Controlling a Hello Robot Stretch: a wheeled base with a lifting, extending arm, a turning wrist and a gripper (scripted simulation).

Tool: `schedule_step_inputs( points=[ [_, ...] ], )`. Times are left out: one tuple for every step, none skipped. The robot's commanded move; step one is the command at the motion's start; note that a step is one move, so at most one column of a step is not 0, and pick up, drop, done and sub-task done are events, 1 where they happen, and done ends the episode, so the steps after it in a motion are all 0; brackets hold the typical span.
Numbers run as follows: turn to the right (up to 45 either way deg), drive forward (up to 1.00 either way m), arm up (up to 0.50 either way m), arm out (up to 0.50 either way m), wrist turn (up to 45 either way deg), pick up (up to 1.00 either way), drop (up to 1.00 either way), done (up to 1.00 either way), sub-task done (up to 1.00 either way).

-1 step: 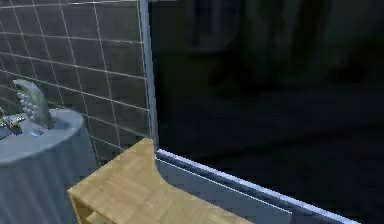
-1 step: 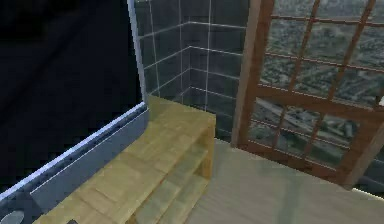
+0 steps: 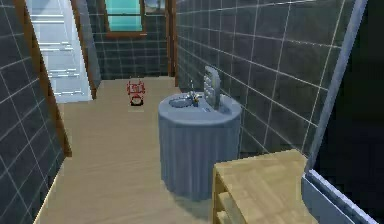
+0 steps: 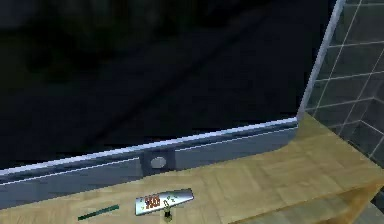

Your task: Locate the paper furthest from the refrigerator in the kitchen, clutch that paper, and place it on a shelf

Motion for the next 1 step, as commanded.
schedule_step_inputs(
  points=[
    [-21.0,0.0,0.0,0.0,0.0,0.0,0.0,0.0,0.0]
  ],
)
